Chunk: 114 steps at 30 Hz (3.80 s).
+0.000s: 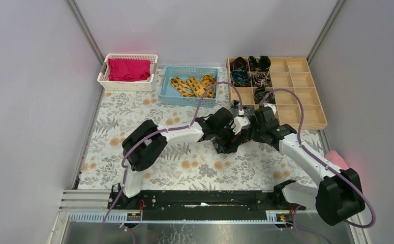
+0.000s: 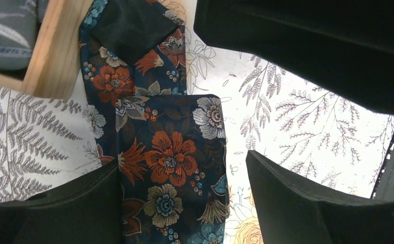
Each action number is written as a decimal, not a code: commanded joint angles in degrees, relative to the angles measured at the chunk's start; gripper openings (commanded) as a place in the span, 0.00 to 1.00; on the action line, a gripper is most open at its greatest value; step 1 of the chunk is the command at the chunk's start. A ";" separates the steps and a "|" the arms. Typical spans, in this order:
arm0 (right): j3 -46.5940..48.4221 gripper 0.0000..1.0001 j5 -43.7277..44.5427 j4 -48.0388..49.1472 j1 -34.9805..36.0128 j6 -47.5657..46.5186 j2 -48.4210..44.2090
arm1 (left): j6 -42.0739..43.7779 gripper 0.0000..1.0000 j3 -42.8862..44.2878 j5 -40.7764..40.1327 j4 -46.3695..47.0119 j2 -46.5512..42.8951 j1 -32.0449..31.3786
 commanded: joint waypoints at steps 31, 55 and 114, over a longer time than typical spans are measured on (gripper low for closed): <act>1.14 0.68 2.41 1.77 9.76 -3.30 -14.34 | -8.97 0.95 -0.95 -21.65 1.76 -25.23 6.69; 0.64 0.19 16.44 -4.77 28.14 9.88 1.82 | -21.28 0.38 -1.19 -0.89 -0.67 -9.06 19.27; 1.42 0.00 19.09 -3.58 26.13 7.80 0.77 | -11.06 0.44 8.09 2.59 -9.58 11.67 13.76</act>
